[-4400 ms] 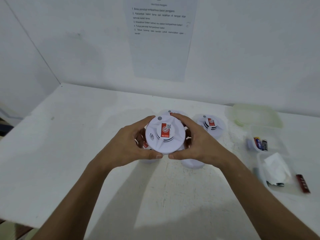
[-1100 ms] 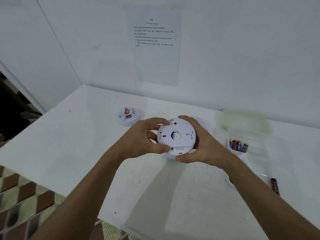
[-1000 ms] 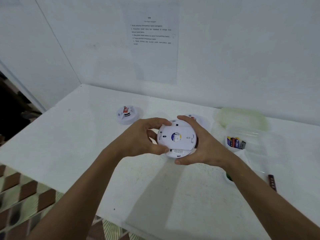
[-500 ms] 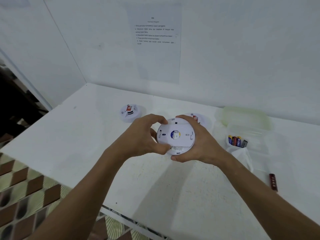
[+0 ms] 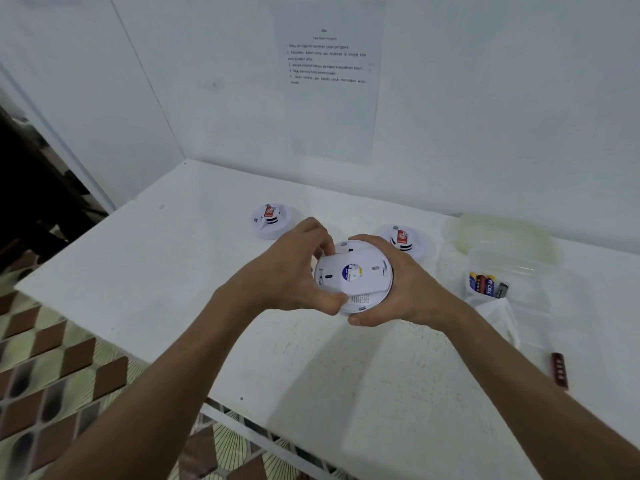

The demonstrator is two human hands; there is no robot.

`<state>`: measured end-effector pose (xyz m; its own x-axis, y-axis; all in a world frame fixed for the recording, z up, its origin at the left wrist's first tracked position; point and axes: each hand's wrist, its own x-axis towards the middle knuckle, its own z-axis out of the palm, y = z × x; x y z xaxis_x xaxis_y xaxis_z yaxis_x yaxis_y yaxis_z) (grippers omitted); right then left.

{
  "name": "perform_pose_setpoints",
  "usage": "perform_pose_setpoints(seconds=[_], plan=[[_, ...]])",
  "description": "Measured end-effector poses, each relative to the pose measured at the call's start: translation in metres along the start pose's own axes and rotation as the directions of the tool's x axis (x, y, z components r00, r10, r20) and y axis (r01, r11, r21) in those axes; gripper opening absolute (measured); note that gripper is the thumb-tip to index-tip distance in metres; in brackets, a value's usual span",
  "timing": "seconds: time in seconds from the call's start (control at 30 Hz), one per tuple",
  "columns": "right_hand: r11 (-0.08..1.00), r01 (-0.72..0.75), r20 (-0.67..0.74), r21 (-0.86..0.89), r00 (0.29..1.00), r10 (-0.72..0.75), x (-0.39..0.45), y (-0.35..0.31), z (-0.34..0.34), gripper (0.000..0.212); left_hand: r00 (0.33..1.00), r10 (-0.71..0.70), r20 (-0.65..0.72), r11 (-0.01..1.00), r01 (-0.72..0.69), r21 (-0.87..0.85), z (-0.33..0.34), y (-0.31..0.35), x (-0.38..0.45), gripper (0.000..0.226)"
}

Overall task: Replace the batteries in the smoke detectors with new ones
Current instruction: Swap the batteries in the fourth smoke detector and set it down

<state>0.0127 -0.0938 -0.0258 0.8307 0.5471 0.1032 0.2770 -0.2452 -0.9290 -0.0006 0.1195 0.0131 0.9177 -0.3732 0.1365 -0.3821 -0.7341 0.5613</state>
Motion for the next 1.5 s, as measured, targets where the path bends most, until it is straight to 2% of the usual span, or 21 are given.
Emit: perform_pose_setpoints(seconds=[0.17,0.27,0.37,0.43,0.53,0.63,0.77,0.97,1.13,1.3,1.37,1.5], plan=[[0.997,-0.019,0.012,0.073,1.0,0.019,0.002,0.004,0.0,0.096,0.999,-0.015,-0.028,0.999,0.014,-0.031,0.002,-0.001,0.0,0.061],[0.992,-0.05,0.075,0.113,0.996,0.041,0.002,0.006,-0.004,0.09,0.998,-0.034,-0.055,0.983,0.023,-0.184,0.001,-0.002,-0.002,0.056],[0.986,-0.077,0.048,0.145,0.996,0.071,0.0,0.007,-0.007,0.089,0.984,-0.134,-0.115,0.918,0.079,-0.389,0.0,-0.008,-0.006,0.052],[0.989,-0.07,0.023,0.132,0.997,0.068,-0.001,0.008,-0.008,0.095,0.967,-0.187,-0.171,0.901,0.099,-0.422,0.0,-0.015,-0.009,0.052],[0.993,-0.074,-0.003,0.088,0.997,0.074,-0.003,0.01,-0.01,0.097,0.933,-0.264,-0.245,0.921,0.168,-0.352,0.008,-0.035,-0.022,0.055],[0.995,-0.096,0.012,0.027,0.995,0.096,-0.009,0.016,-0.016,0.099,0.909,-0.334,-0.25,0.928,0.27,-0.257,0.023,-0.059,-0.043,0.054],[0.993,-0.112,0.02,-0.026,0.993,0.113,-0.017,0.022,-0.022,0.099,0.928,-0.349,-0.131,0.937,0.343,-0.067,0.048,-0.071,-0.068,0.056],[0.991,-0.121,0.077,-0.052,0.989,0.124,-0.023,0.022,-0.017,0.1,0.93,-0.366,0.049,0.919,0.352,0.18,0.07,-0.07,-0.075,0.068],[0.993,-0.108,0.096,-0.048,0.989,0.112,-0.024,0.02,-0.006,0.101,0.928,-0.363,0.08,0.93,0.355,0.098,0.061,-0.063,-0.071,0.067],[0.995,-0.094,0.092,-0.031,0.991,0.096,-0.026,0.018,-0.003,0.098,0.977,-0.2,-0.08,0.98,0.198,-0.038,0.035,-0.02,-0.05,0.031],[0.995,-0.087,0.08,-0.039,0.993,0.09,-0.027,0.017,-0.005,0.096,0.989,-0.143,-0.038,0.988,0.141,-0.061,0.028,-0.003,-0.04,0.029],[0.995,-0.087,0.046,-0.053,0.995,0.09,-0.031,0.015,-0.01,0.094,0.995,-0.034,0.095,0.999,0.03,0.044,0.027,0.012,-0.021,0.028]])
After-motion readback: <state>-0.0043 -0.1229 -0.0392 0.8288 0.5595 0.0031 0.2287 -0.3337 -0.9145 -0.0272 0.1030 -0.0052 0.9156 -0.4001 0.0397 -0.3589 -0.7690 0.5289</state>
